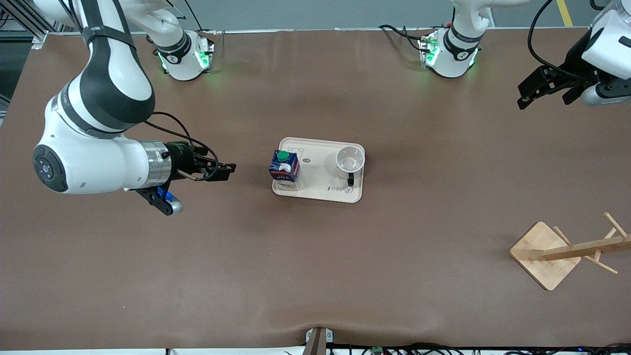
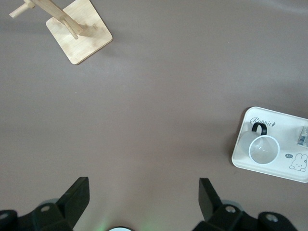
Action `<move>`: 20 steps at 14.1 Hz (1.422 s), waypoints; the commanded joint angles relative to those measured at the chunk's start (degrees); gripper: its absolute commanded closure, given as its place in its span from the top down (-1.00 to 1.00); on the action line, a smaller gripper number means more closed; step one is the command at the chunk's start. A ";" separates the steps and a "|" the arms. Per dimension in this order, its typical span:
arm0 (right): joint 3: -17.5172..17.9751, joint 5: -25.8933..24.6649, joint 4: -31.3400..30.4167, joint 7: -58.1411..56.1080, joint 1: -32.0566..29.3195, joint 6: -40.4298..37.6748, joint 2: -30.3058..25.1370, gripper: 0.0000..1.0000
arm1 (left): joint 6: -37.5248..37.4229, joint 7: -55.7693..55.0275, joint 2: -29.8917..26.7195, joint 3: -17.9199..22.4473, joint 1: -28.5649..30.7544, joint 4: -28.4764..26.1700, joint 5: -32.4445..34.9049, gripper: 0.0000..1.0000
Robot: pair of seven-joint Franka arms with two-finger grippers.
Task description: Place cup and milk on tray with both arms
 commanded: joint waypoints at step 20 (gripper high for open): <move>-0.53 -23.98 -20.62 -57.10 -13.35 11.01 -23.19 1.00 | -1.10 0.93 -2.26 -2.21 0.73 -1.17 -0.28 1.00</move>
